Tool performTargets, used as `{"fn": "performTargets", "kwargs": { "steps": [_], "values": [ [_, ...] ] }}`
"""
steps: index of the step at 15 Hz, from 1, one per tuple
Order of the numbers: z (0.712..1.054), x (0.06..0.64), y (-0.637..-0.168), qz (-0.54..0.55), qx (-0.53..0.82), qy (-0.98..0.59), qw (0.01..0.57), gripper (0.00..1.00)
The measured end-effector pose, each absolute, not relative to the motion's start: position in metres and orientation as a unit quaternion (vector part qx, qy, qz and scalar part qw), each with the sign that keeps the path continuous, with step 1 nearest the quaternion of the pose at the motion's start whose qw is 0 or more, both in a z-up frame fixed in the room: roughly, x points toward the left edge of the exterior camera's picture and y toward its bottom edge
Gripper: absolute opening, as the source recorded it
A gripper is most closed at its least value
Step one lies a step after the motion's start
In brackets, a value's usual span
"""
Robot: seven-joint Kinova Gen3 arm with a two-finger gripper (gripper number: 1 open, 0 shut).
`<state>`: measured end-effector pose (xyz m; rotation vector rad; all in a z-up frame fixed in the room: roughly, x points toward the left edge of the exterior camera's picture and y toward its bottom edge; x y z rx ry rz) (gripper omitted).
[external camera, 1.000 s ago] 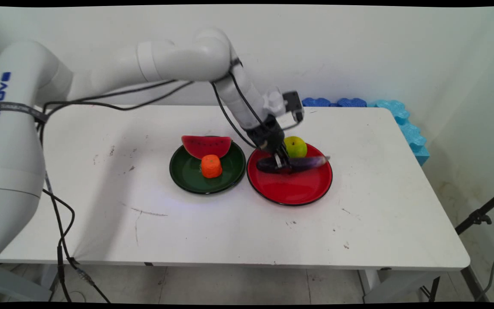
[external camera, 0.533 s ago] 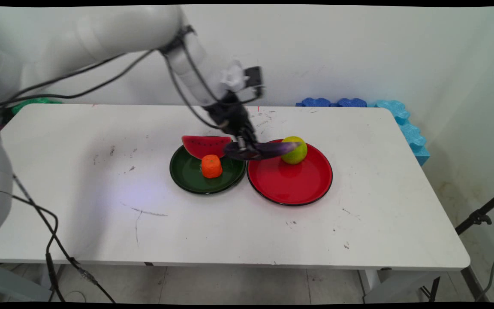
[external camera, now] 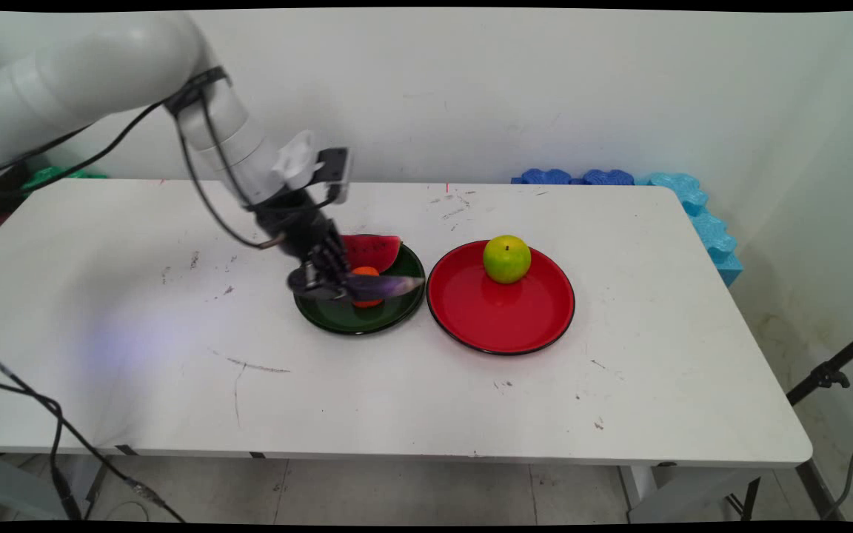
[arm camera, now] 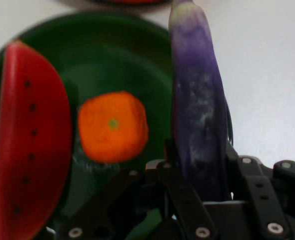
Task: Place the picked object on the green plate
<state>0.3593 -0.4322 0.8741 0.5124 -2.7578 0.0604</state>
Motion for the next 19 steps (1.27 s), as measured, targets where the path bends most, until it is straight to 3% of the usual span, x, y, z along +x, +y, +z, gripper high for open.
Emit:
{"fn": "performTargets", "kwargs": {
  "steps": [12,13,19],
  "values": [
    [0.836,0.389,-0.424,0.043,0.164,-0.965,0.201,0.00],
    [0.836,0.390,-0.423,0.045,0.163,-0.964,0.204,1.00],
    [0.853,0.393,-0.416,0.046,0.147,-0.957,0.247,1.00]
  ]
}}
